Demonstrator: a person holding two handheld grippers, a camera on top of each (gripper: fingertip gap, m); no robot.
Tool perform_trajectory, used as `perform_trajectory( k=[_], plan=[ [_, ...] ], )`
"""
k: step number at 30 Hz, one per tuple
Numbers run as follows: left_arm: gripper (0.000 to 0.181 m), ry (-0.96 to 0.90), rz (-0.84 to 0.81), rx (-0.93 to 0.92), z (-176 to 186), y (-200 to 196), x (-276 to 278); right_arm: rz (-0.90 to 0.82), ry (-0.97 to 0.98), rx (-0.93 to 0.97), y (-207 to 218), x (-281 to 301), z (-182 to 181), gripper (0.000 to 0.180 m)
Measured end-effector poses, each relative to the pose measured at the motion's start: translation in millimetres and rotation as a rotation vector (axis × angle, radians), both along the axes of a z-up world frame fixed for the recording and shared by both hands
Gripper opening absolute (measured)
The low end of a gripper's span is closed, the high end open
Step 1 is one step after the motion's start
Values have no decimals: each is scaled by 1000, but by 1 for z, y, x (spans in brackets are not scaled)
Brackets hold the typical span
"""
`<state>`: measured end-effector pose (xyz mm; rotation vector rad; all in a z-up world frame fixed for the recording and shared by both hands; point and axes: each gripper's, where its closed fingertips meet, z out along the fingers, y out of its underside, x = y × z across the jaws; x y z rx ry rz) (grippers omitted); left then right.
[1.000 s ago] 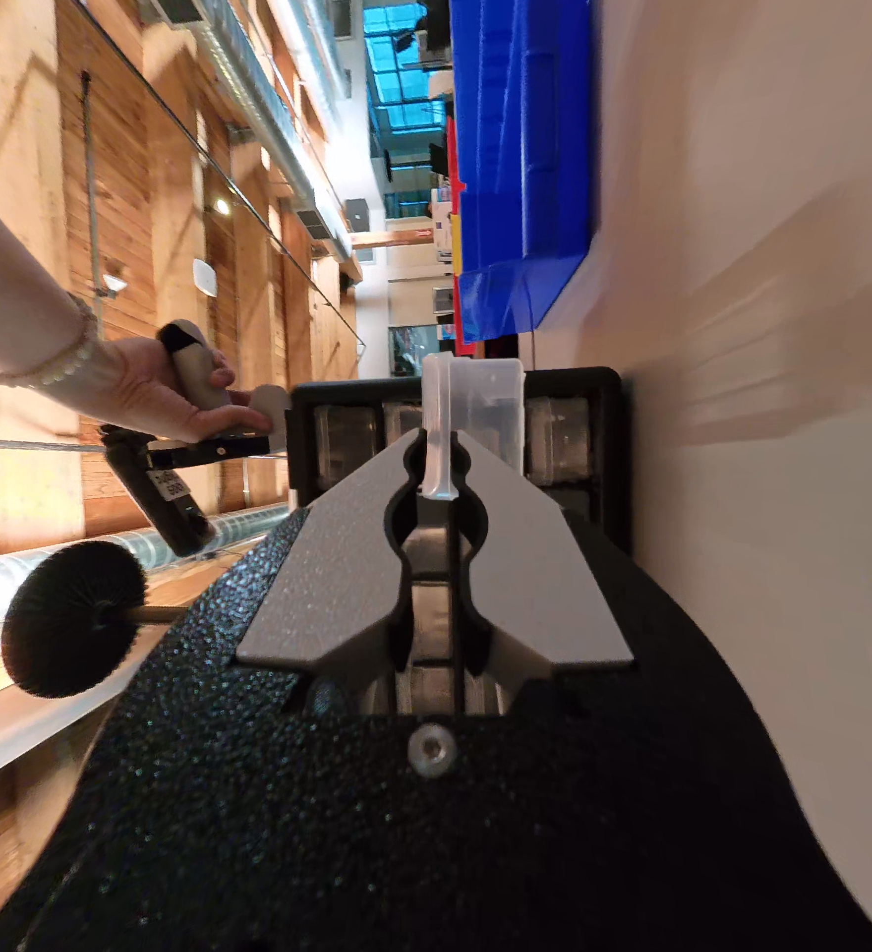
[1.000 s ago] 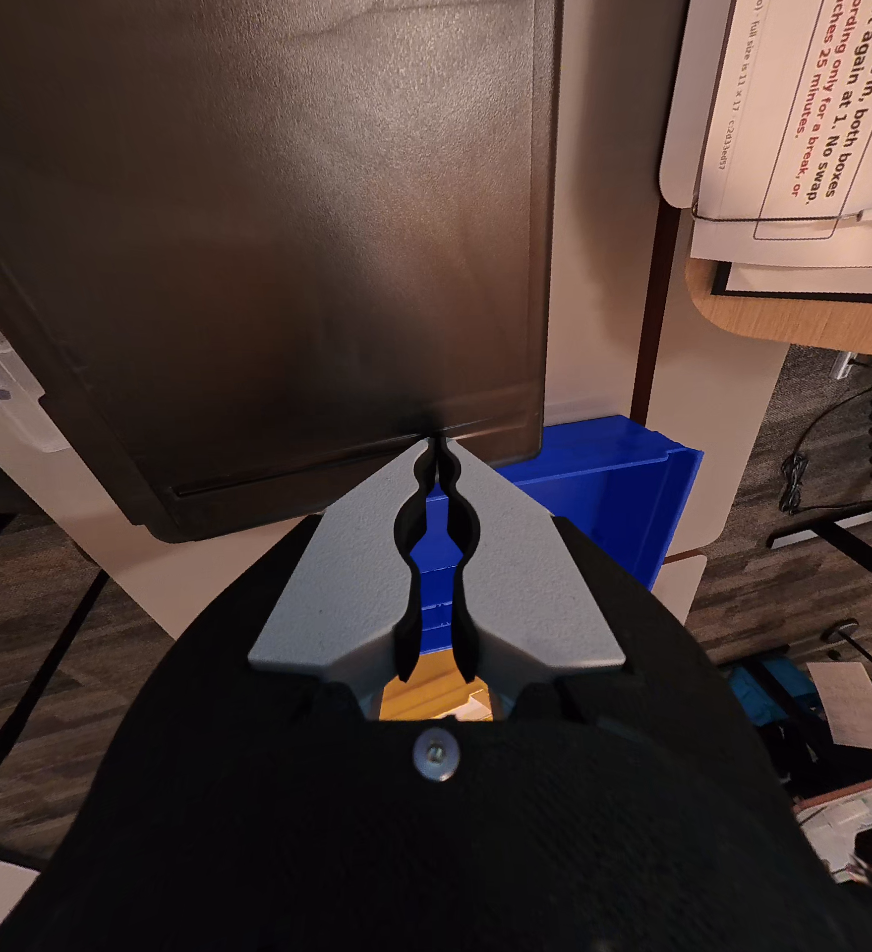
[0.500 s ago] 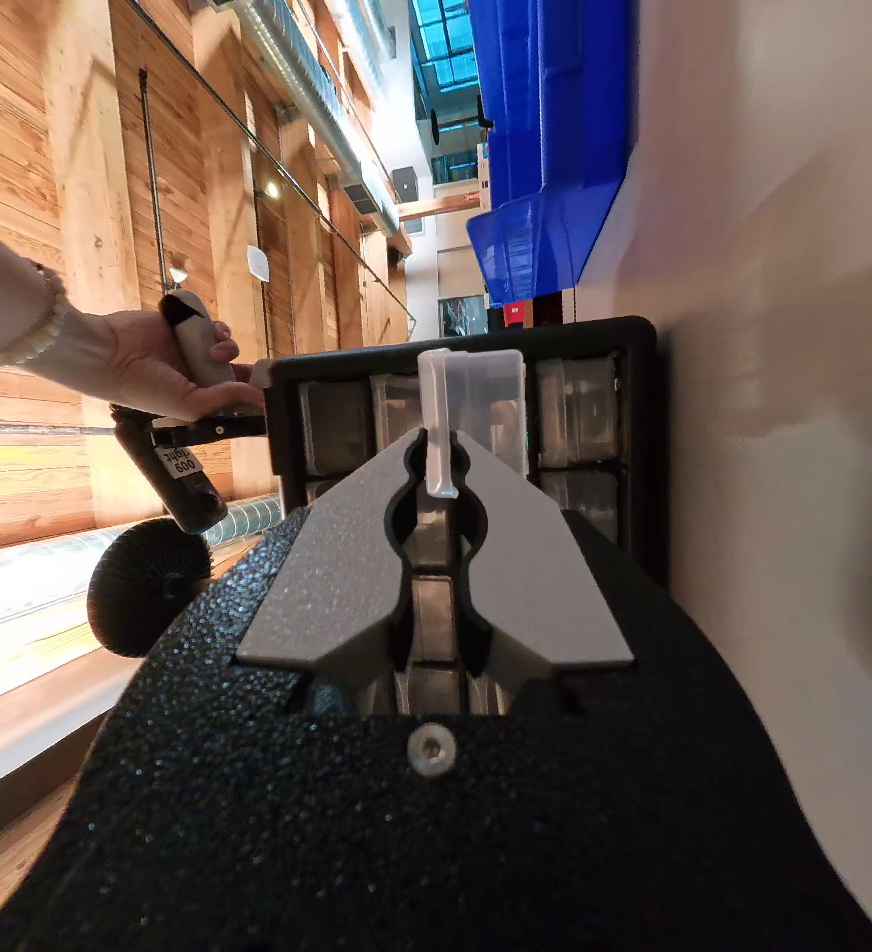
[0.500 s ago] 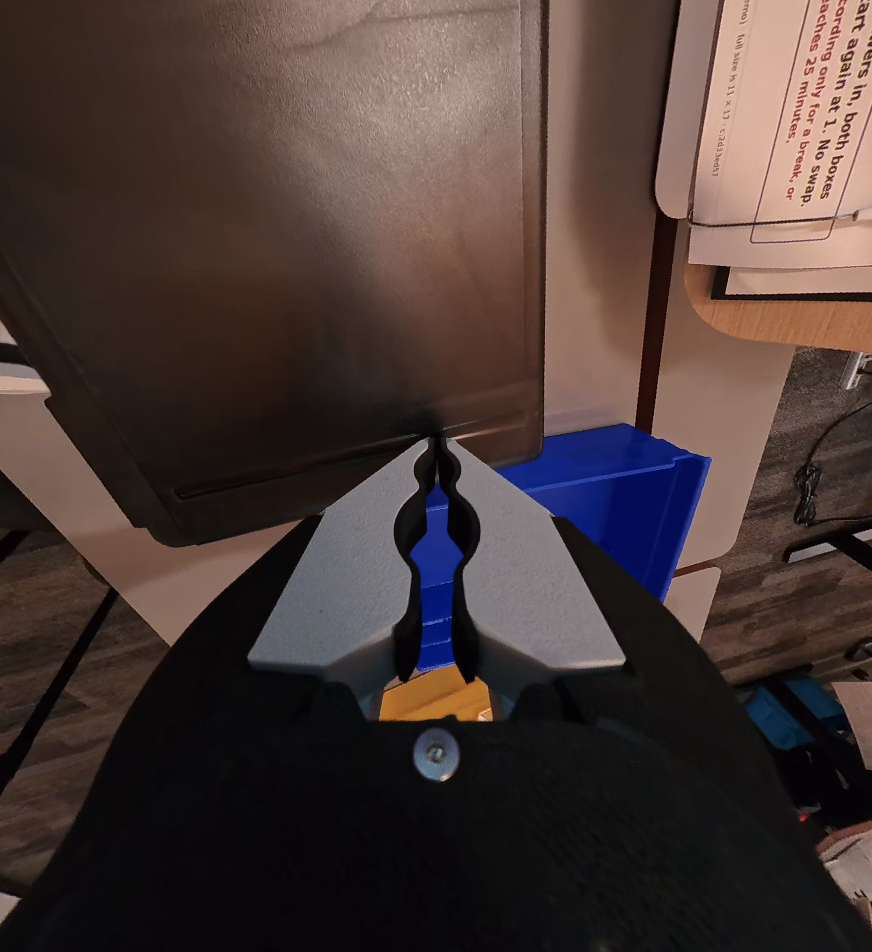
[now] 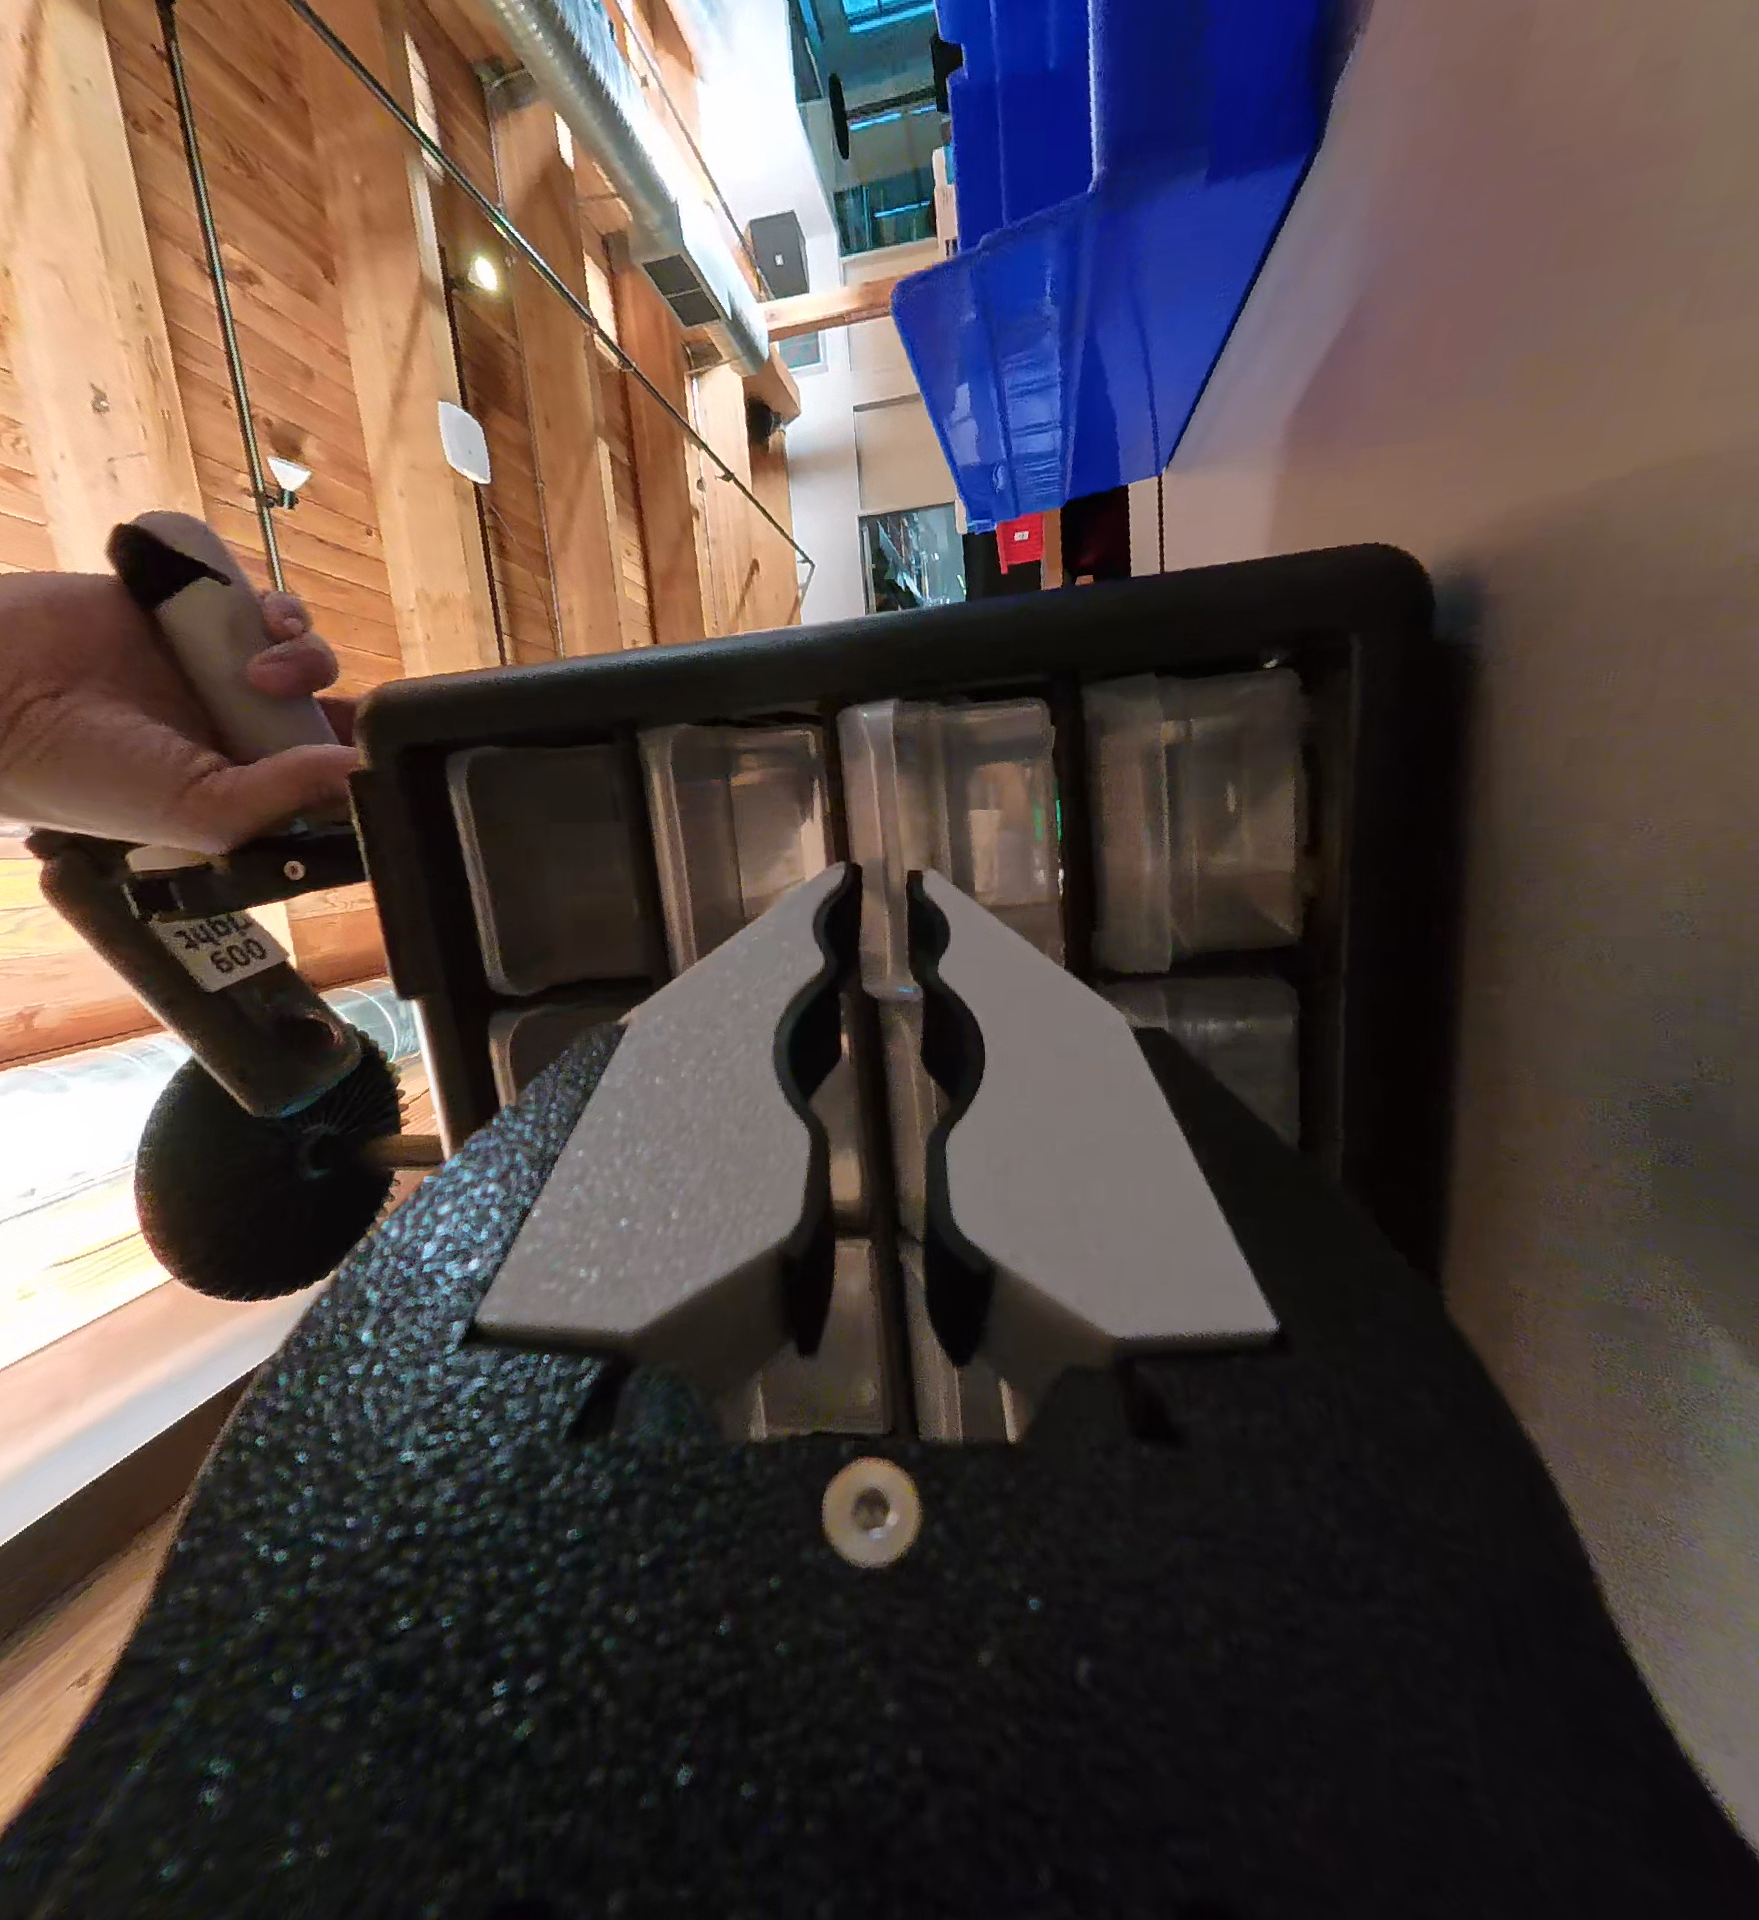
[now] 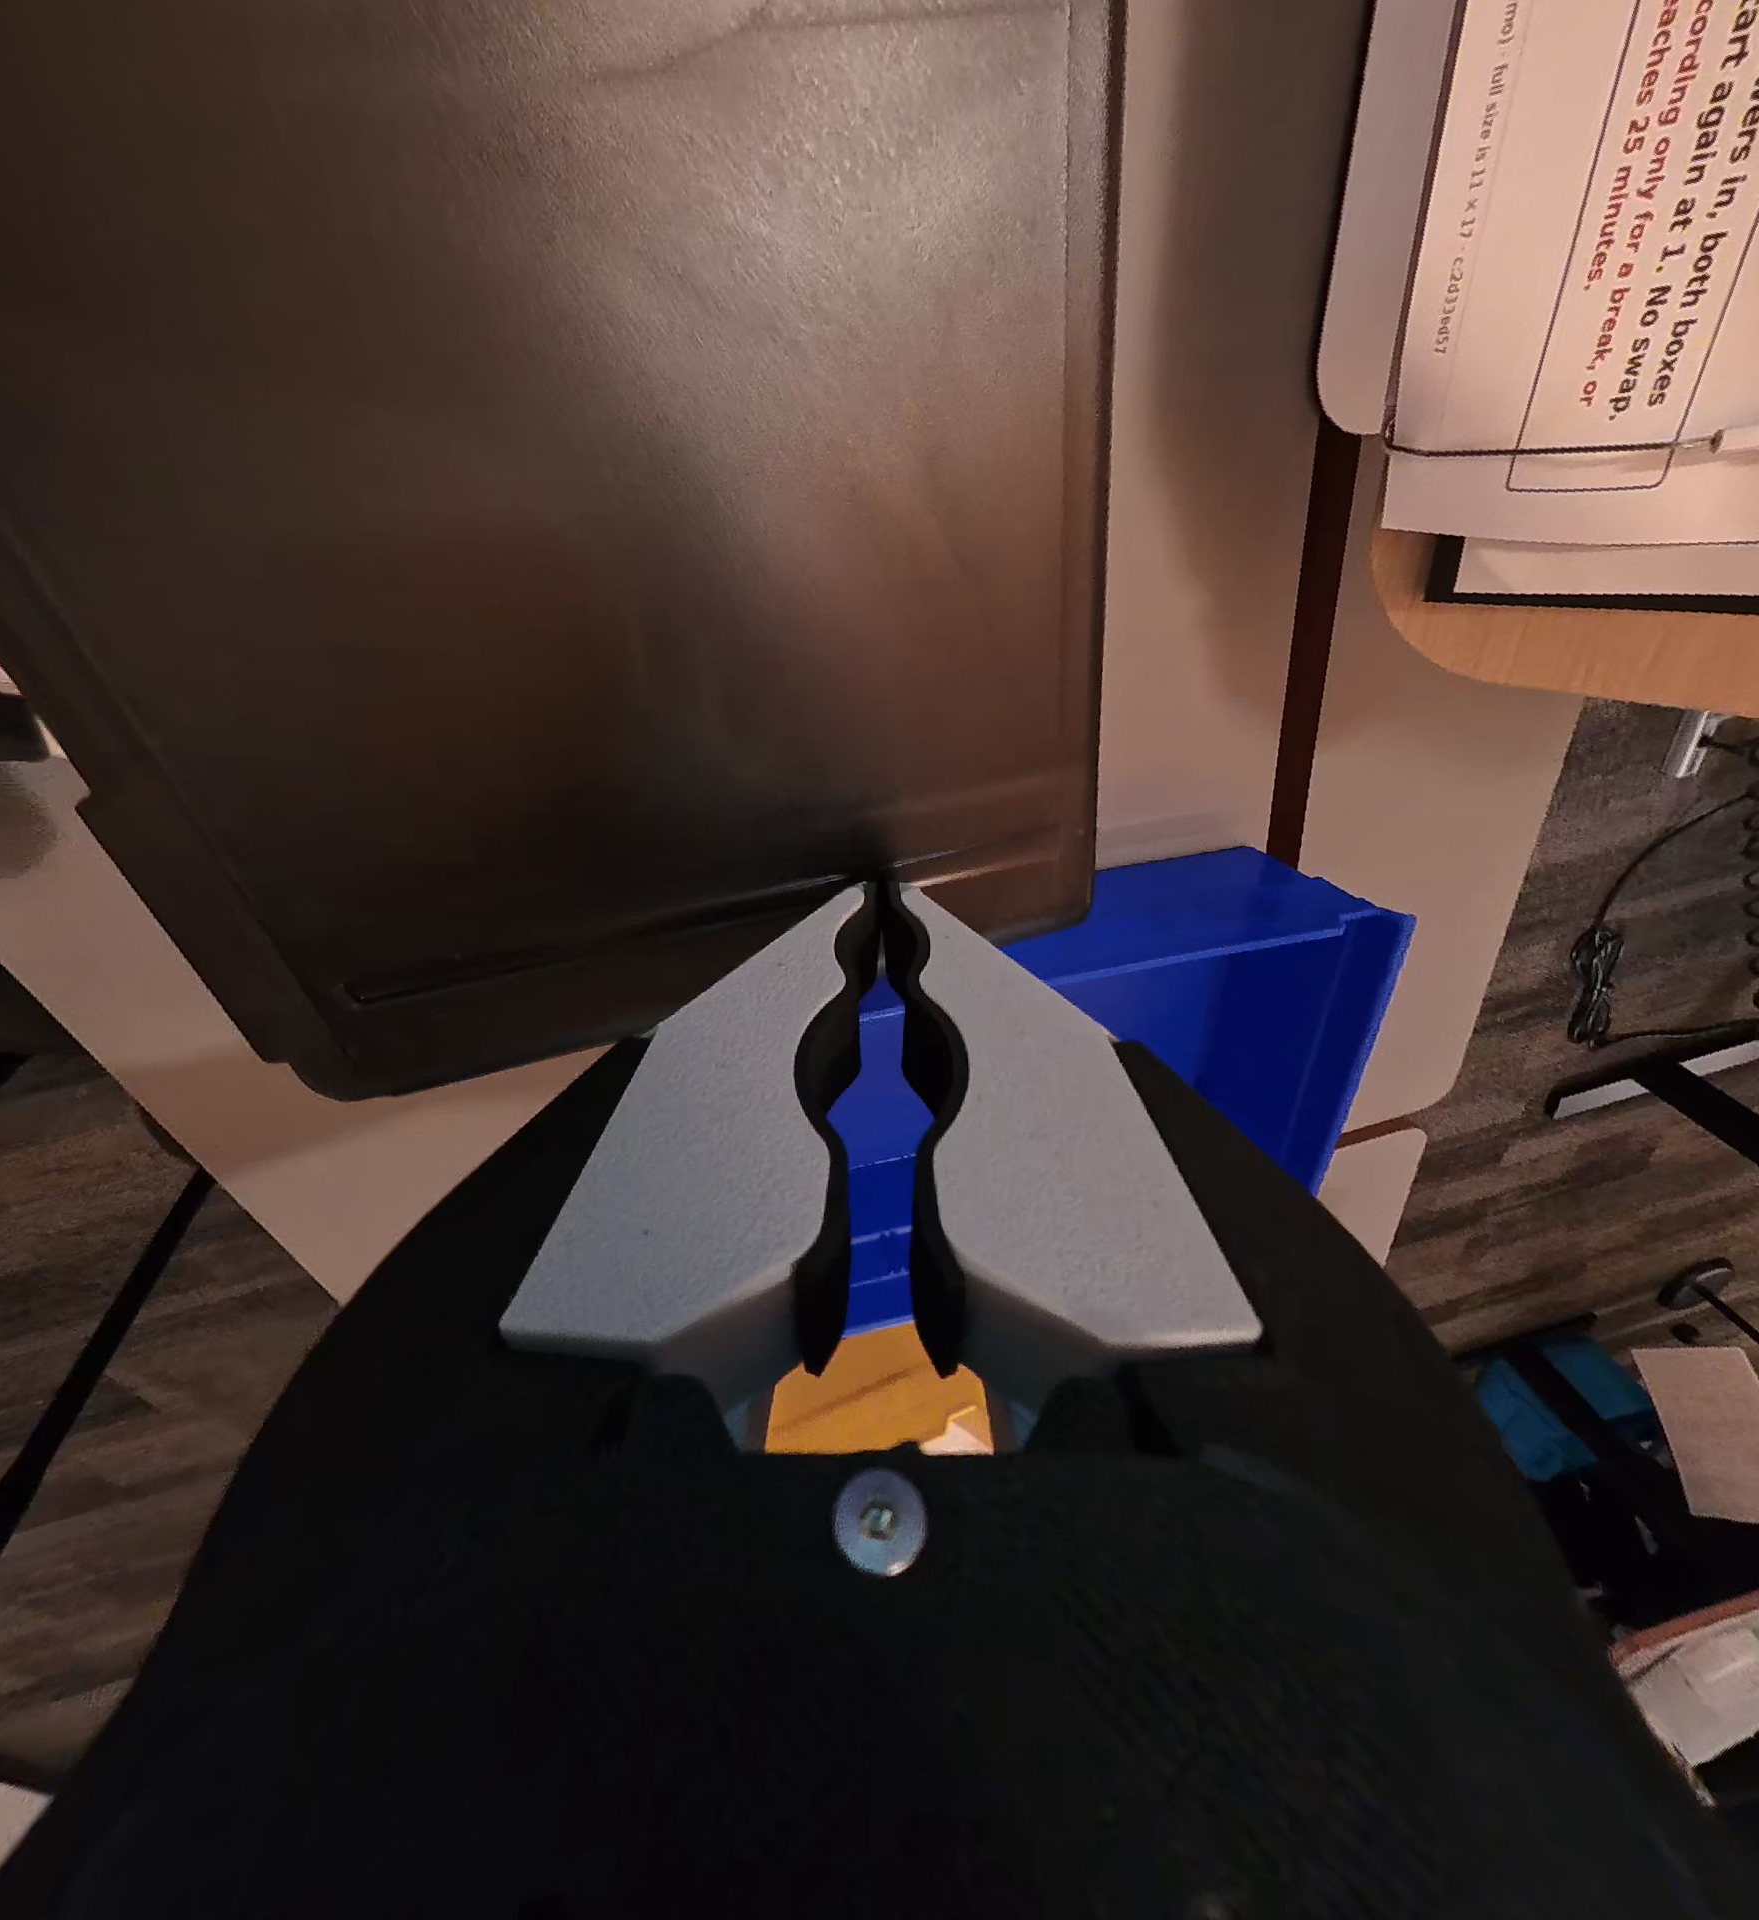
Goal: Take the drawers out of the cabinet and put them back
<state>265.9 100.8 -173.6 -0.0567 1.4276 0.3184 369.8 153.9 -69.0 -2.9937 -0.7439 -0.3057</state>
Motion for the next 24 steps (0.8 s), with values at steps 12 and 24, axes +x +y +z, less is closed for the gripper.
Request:
perform_trajectory(
  k=[12,24],
  plan=[
    [6,6,4,-10,0,6,11,-6,-15,-19,0,0,0,0],
    [37,10,-98,-360,8,3,-27,9,-77,-53,0,0,0,0]
  ],
)
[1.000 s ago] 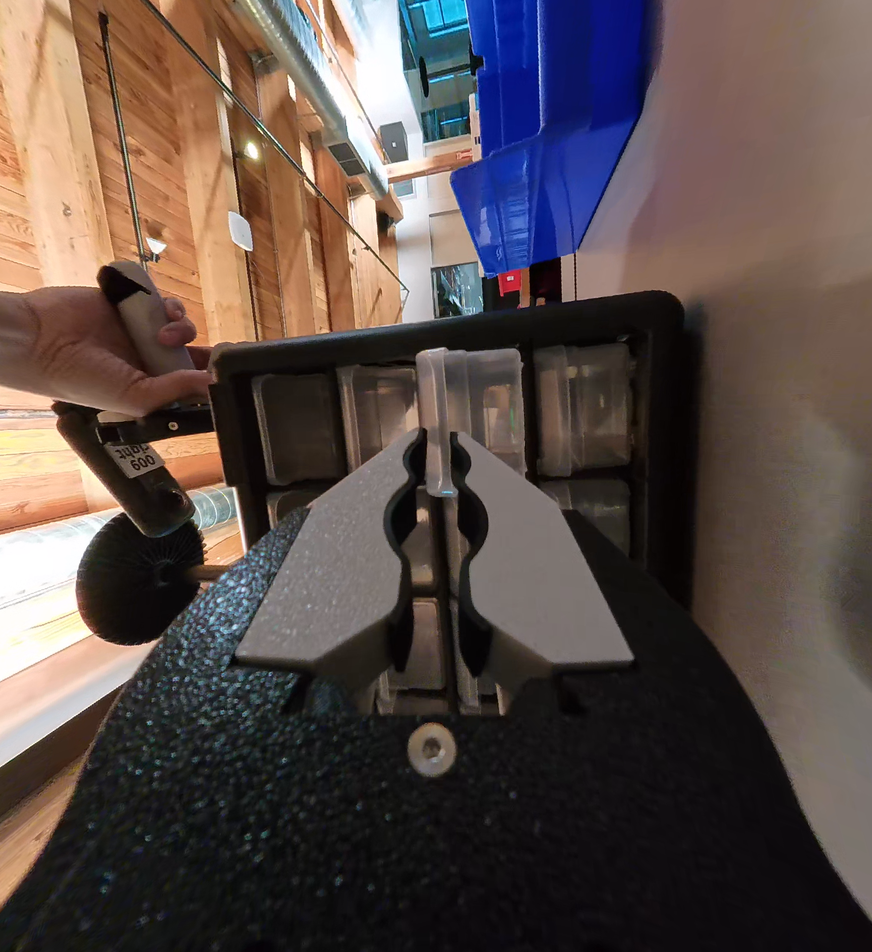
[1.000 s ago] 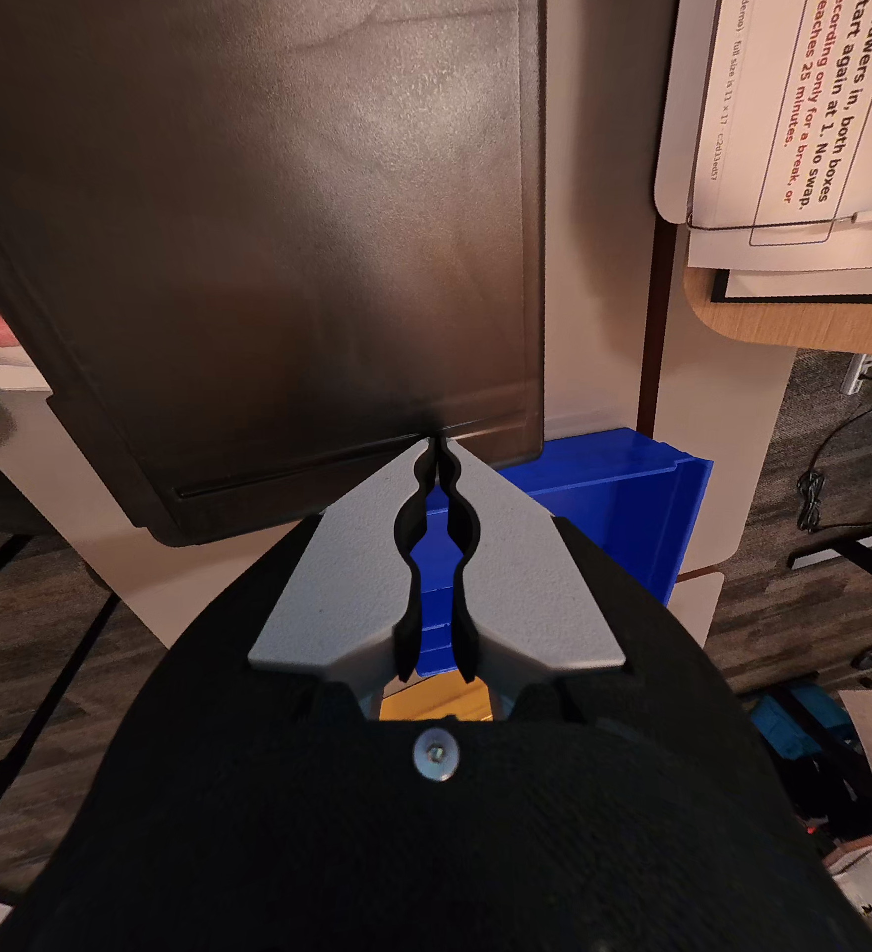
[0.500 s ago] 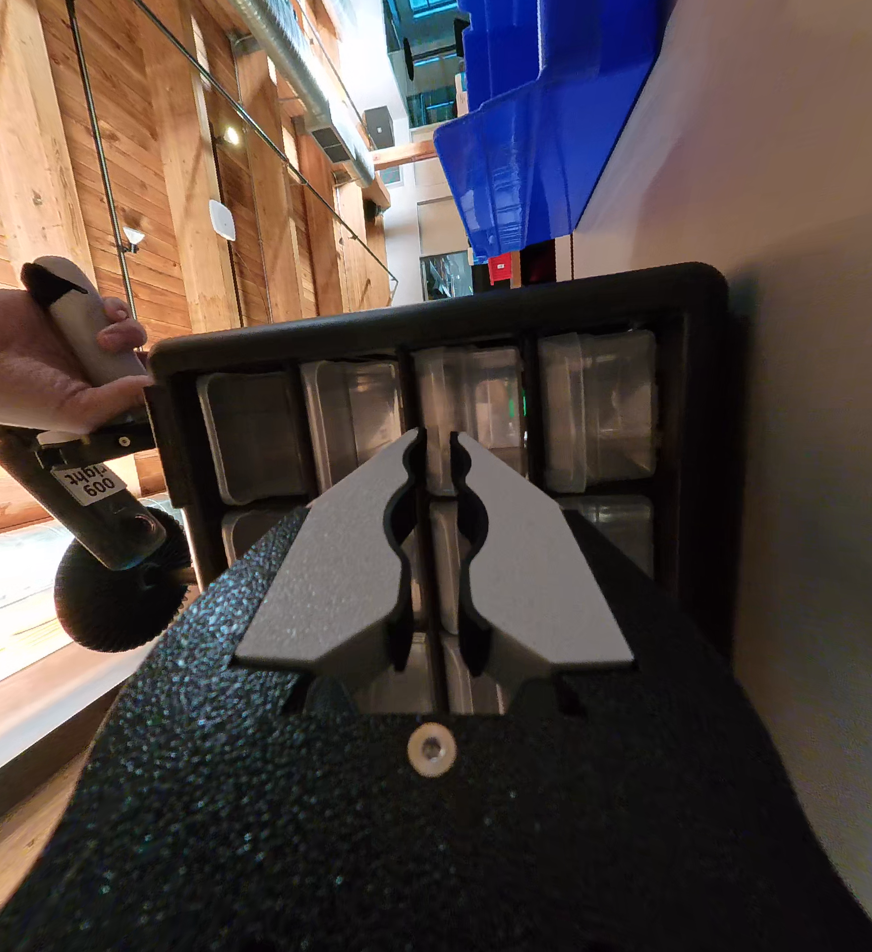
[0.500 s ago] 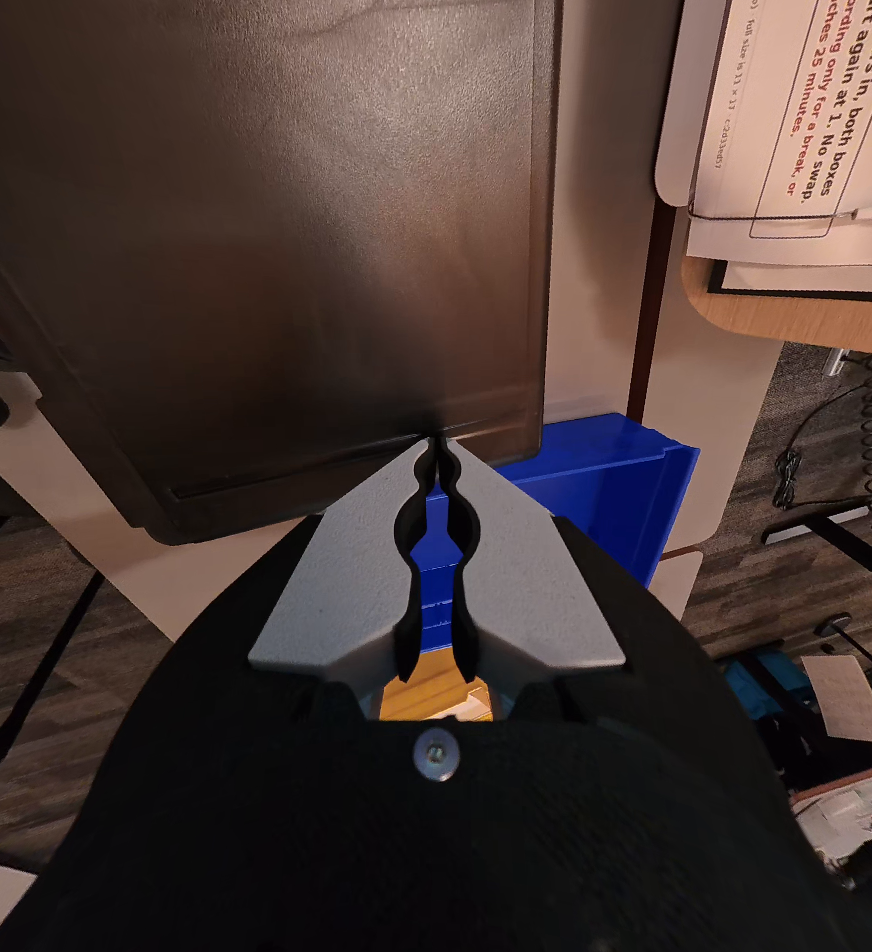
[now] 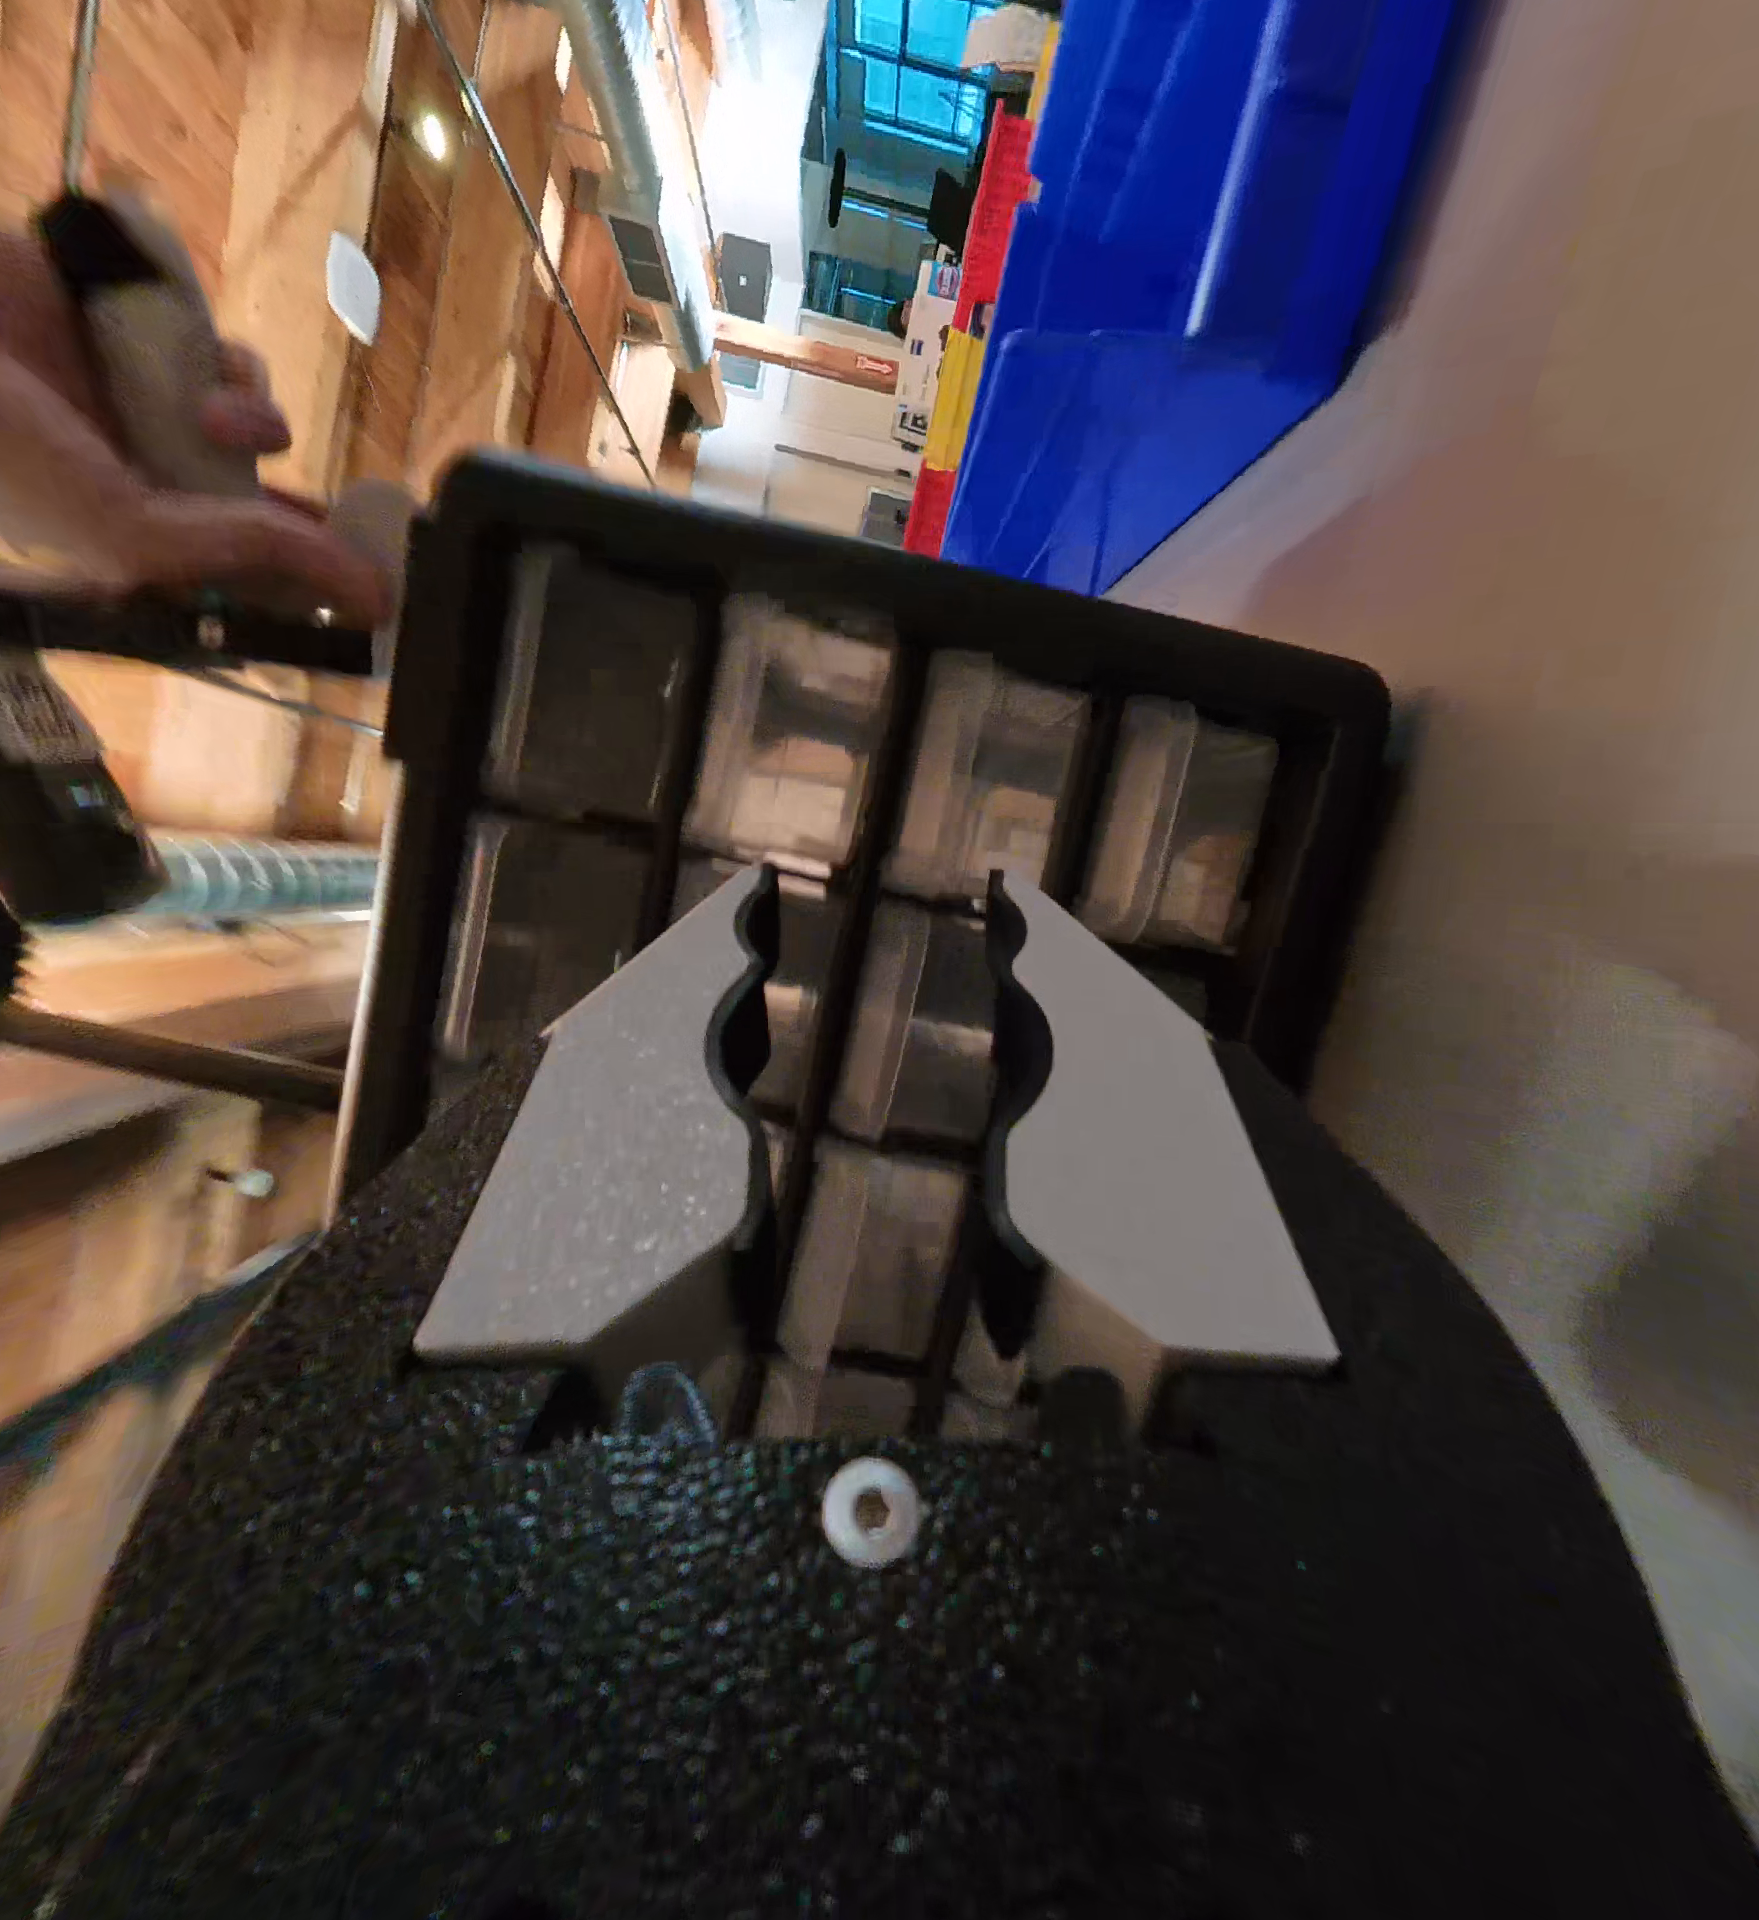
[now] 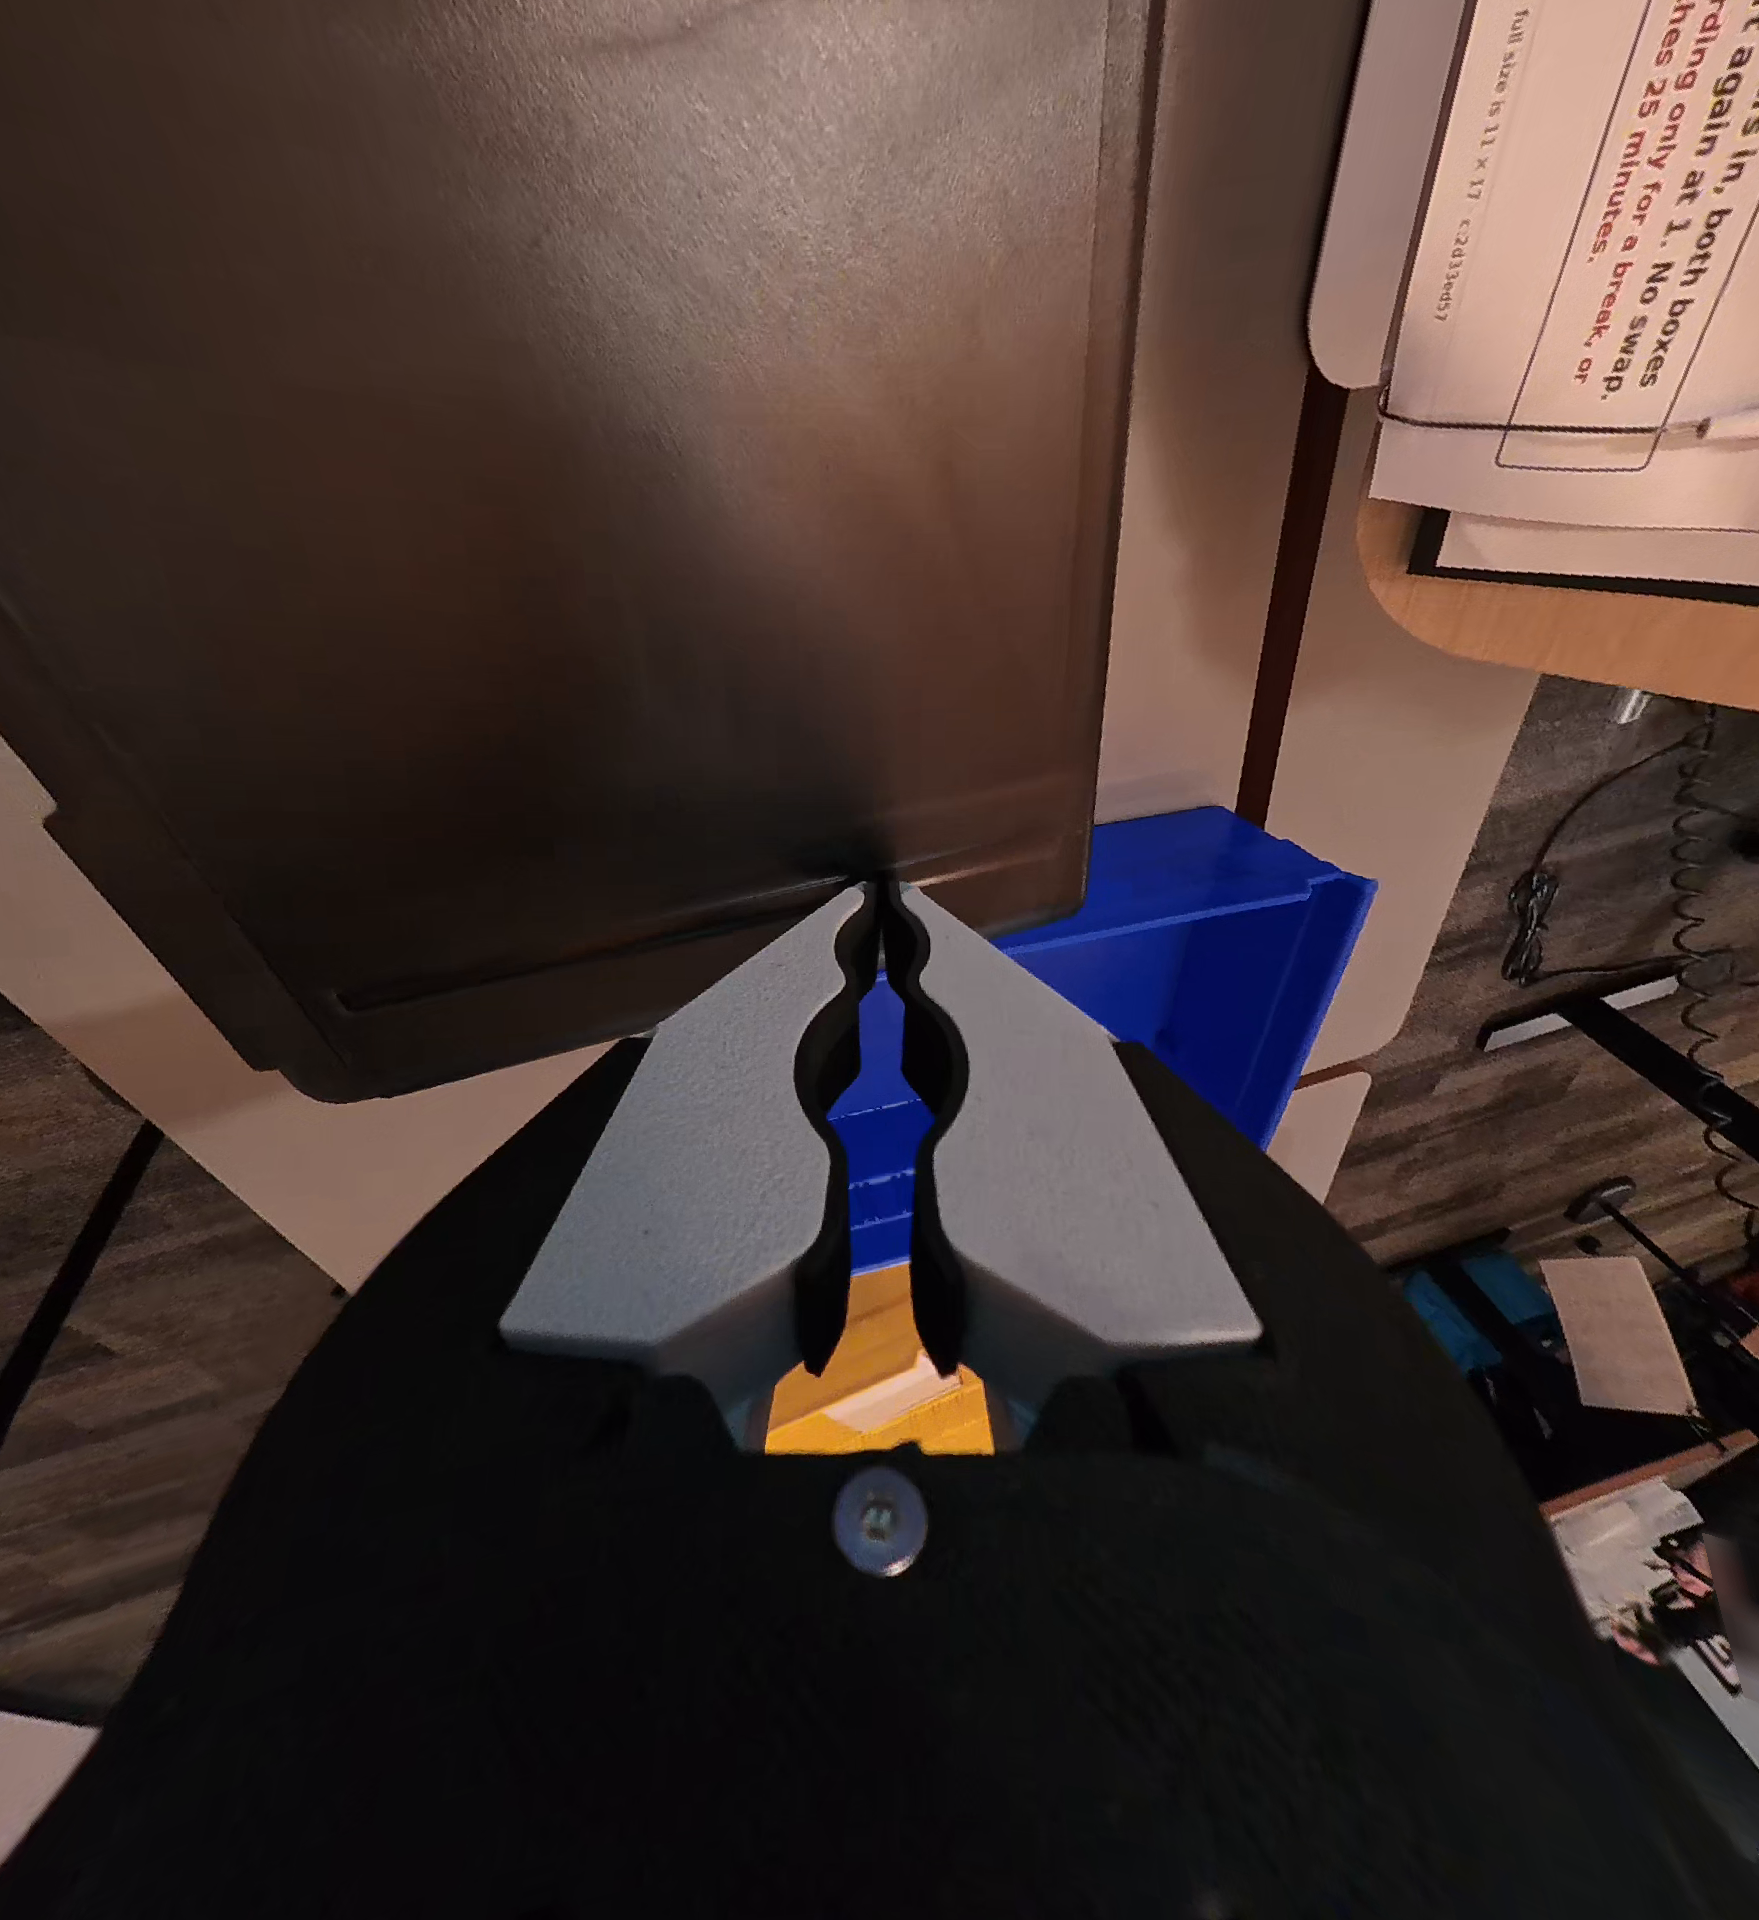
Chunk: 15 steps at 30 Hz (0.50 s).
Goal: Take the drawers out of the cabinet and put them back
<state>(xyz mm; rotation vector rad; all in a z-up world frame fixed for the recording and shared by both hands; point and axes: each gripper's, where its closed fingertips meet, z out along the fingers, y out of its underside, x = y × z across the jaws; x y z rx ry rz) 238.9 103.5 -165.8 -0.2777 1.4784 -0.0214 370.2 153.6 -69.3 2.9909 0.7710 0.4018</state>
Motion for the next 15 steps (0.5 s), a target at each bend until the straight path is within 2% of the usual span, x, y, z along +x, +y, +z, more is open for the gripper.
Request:
perform_trajectory(
  k=[9,14,15],
  plan=[
    [36,44,27,-572,6,53,-67,0,-84,51,0,1,1,0],
    [33,71,20,-867,4,79,-92,-44,-193,261,2,3,3,0],
    [32,72,18,-907,5,86,-96,-50,-269,349,4,9,9,13]
  ],
)
